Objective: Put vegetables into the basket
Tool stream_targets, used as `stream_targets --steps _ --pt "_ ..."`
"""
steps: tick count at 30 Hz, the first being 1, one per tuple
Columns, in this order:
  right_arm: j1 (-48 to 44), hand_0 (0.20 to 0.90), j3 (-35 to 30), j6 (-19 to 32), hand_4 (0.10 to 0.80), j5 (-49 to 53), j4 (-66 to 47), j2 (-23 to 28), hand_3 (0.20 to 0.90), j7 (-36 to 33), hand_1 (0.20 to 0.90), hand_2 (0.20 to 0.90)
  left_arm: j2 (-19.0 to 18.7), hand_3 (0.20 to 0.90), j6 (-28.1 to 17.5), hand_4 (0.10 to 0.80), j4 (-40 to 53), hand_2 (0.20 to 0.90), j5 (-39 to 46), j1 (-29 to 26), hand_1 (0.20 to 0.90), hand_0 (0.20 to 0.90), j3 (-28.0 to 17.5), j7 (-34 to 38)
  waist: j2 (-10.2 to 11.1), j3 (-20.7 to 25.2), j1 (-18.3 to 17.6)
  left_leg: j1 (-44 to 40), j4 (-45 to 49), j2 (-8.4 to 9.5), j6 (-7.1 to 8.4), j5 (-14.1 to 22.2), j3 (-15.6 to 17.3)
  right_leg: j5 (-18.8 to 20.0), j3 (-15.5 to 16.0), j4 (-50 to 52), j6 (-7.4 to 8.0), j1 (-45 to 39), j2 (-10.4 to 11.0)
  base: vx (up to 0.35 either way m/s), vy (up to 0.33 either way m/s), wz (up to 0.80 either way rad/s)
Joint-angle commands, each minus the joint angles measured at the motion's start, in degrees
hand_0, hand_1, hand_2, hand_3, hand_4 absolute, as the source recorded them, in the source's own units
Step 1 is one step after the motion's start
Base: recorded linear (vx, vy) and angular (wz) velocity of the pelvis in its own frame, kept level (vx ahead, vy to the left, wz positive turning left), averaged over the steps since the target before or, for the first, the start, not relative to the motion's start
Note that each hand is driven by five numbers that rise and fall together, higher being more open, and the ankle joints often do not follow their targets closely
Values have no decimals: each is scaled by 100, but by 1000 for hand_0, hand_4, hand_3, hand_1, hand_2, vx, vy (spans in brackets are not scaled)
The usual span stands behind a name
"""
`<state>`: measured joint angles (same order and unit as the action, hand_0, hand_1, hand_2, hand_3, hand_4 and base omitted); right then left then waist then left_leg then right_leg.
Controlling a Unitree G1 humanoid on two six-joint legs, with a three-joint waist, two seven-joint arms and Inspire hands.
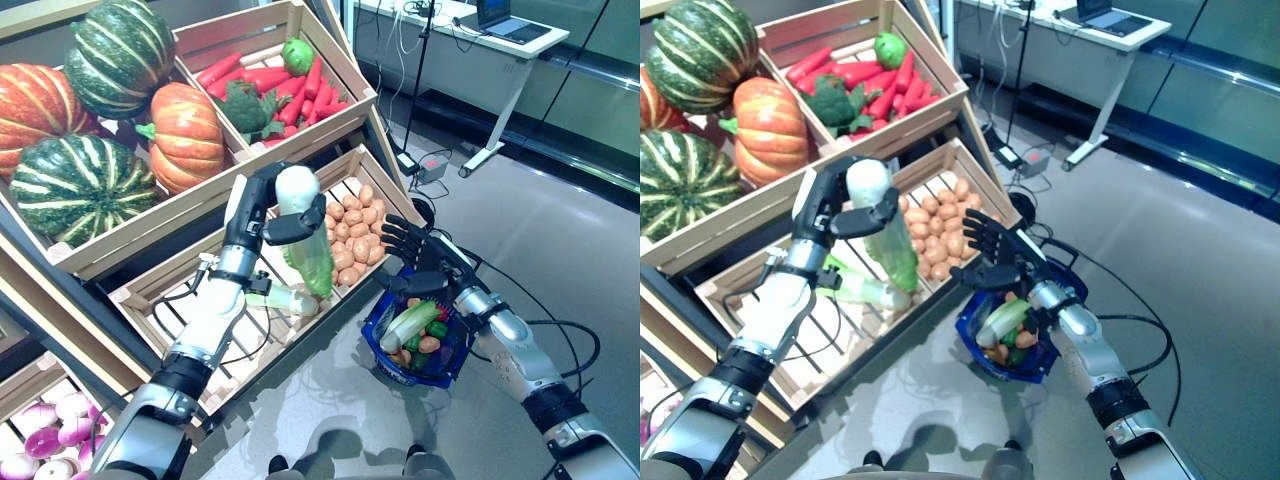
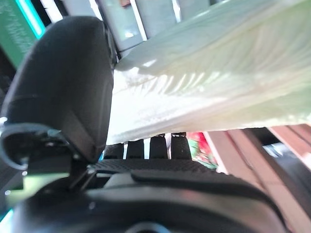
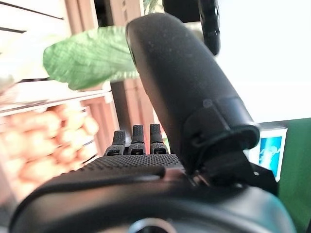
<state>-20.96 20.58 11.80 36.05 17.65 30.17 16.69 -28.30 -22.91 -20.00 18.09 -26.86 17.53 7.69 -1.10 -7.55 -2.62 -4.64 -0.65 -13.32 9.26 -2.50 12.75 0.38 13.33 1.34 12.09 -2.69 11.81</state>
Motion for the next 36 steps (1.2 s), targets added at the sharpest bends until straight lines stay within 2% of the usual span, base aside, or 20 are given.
stream_targets --steps 1,5,13,19,21,26,36 --pt "-987 900 31 137 800 -241 -463 -121 900 -262 900 900 -122 300 -241 400 245 300 281 -657 300 300 -199 101 181 774 142 160 -377 322 -152 -34 -238 -8 -54 -209 -189 -216 -72 -8 -46 -5" --pt "-1398 900 319 -350 800 -283 -426 -40 900 -150 900 900 -15 300 -79 400 210 300 299 -904 300 300 -22 34 215 860 142 162 -435 369 -163 6 -295 92 -33 -447 -211 -268 -142 -13 -47 2" --pt "-1652 900 540 -651 800 -213 -295 -158 900 -253 900 900 113 300 220 400 384 300 346 -987 300 300 323 -164 221 858 155 78 -435 359 -186 75 -311 98 -58 -485 -221 -327 -158 0 0 0" --pt "-1770 900 683 -1029 800 -226 -214 -275 900 -185 900 900 264 300 220 400 503 300 557 -959 300 300 472 -336 243 881 169 23 -435 369 -200 111 -340 93 -92 -515 -229 -385 -164 23 7 0" --pt "-1835 900 763 -1244 800 -11 -134 -290 900 -81 900 900 306 300 200 400 618 300 644 -955 300 300 534 -413 249 877 183 11 -435 364 -202 111 -340 79 -96 -495 -237 -391 -164 0 0 0" --pt "-1969 900 847 -1407 800 579 89 -440 900 268 900 900 362 300 251 400 888 300 613 -1018 300 300 656 -529 273 867 237 -5 -435 361 -206 125 -367 54 -78 -483 -254 -428 -165 0 0 0" --pt "-2385 900 938 -1729 800 1265 637 -438 900 949 900 900 467 300 248 400 849 300 1685 -1186 300 300 907 -1301 309 935 287 -46 -435 346 -194 150 -425 21 -68 -470 -266 -484 -147 13 -8 8"
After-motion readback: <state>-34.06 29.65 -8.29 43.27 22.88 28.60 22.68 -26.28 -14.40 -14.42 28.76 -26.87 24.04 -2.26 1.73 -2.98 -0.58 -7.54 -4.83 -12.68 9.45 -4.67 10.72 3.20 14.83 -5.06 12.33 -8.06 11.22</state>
